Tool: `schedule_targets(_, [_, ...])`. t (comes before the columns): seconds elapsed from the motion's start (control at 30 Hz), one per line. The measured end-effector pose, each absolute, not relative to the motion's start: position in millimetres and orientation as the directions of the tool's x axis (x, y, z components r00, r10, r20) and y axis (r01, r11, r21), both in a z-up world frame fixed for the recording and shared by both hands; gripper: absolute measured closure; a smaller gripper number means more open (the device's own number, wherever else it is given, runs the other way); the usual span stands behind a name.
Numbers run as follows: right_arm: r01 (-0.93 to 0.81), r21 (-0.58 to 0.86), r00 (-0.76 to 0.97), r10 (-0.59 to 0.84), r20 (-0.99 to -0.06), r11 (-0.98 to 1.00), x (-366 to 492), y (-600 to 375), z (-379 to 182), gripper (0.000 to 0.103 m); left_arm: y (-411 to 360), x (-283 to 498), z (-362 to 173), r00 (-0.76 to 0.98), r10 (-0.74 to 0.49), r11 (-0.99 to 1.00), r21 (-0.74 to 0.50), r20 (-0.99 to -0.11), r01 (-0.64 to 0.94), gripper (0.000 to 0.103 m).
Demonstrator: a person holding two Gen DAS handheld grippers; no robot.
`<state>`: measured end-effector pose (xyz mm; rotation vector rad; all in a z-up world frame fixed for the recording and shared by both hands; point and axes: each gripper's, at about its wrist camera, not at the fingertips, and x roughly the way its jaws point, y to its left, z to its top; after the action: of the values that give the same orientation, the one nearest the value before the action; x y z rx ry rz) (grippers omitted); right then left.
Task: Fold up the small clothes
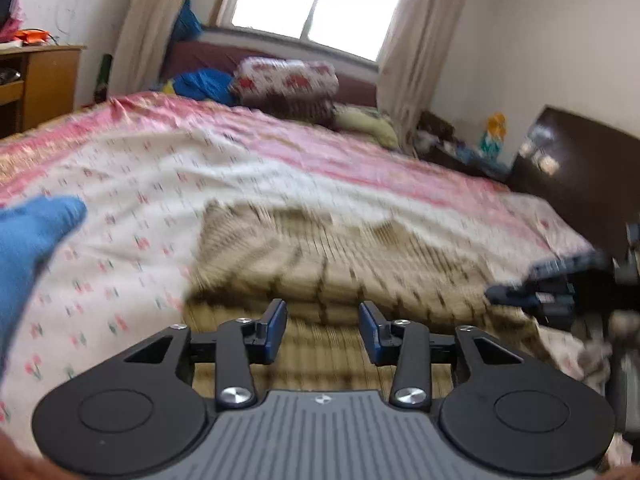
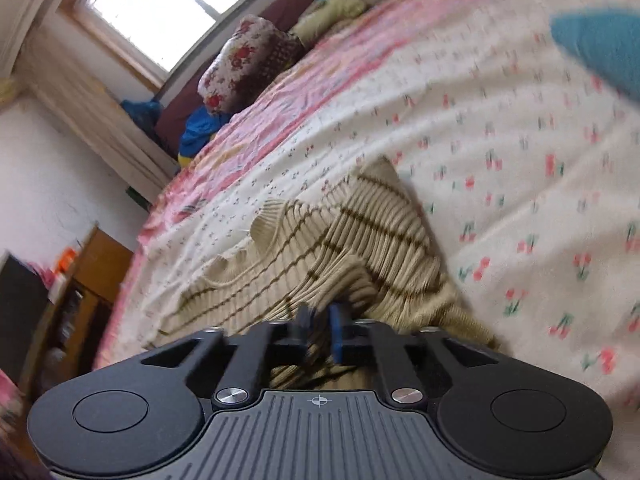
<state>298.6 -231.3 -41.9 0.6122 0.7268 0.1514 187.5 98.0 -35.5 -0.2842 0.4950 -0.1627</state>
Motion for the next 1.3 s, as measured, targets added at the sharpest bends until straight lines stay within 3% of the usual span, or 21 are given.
schedule_targets(0.17, [0.034, 0.561, 0.776, 0.332, -0.536, 0.827, 295.6, -235.0, -33.6, 0.098, 103.9, 219.6, -23.8, 0.894, -0.137, 0.967, -0.252, -0.427, 0.028, 0.05])
schedule_targets(0.33, [0.057, 0.497, 0.737, 0.3, -0.605, 0.866, 299.7, -231.1, -52.0, 0.093, 100.7, 258.1, -54.4, 0.804, -0.031, 0.991, -0.126, -0.594, -0.054, 0.05])
schedule_targets(0.43, [0.066, 0.509, 0.744, 0.298, -0.598, 0.858, 293.5, -240.7, -52.0, 0.091, 96.8, 245.6, -56.9, 0.824, -0.028, 0.998, -0.069, -0.565, -0.013, 0.05])
schedule_targets(0.67, [0.012, 0.399, 0.8, 0.23, -0.555, 0.917, 287.5, -245.1, -24.5, 0.091, 94.8, 250.1, -31.0, 0.851, -0.04, 0.997, -0.078, -0.524, -0.001, 0.05])
schedule_targets(0.93, [-0.097, 0.233, 0.79, 0.217, -0.574, 0.968, 369.9, -214.2, -19.2, 0.091, 72.4, 320.4, -7.3, 0.86, -0.082, 0.997, -0.041, -0.503, 0.071, 0.05])
schedule_targets(1.0, [-0.124, 0.188, 0.766, 0.215, -0.606, 0.974, 392.8, -209.4, -23.7, 0.091, 67.1, 338.0, -12.3, 0.853, -0.069, 0.997, -0.014, -0.517, 0.072, 0.05])
schedule_targets(1.2, [-0.301, 0.128, 0.711, 0.312, -0.63, 0.945, 417.2, -176.9, -37.5, 0.091, 64.5, 379.6, -41.8, 0.786, -0.122, 0.992, -0.086, -0.606, 0.087, 0.05])
schedule_targets(1.27, [-0.288, 0.052, 0.701, 0.248, -0.669, 0.956, 427.9, -167.9, -48.8, 0.094, 68.9, 389.8, -53.9, 0.761, -0.046, 0.998, -0.056, -0.647, 0.012, 0.053])
schedule_targets(1.3, [-0.265, 0.026, 0.696, 0.21, -0.687, 0.964, 434.3, -167.8, -55.7, 0.101, 72.3, 392.2, -57.9, 0.758, -0.029, 0.999, -0.052, -0.652, -0.006, 0.056])
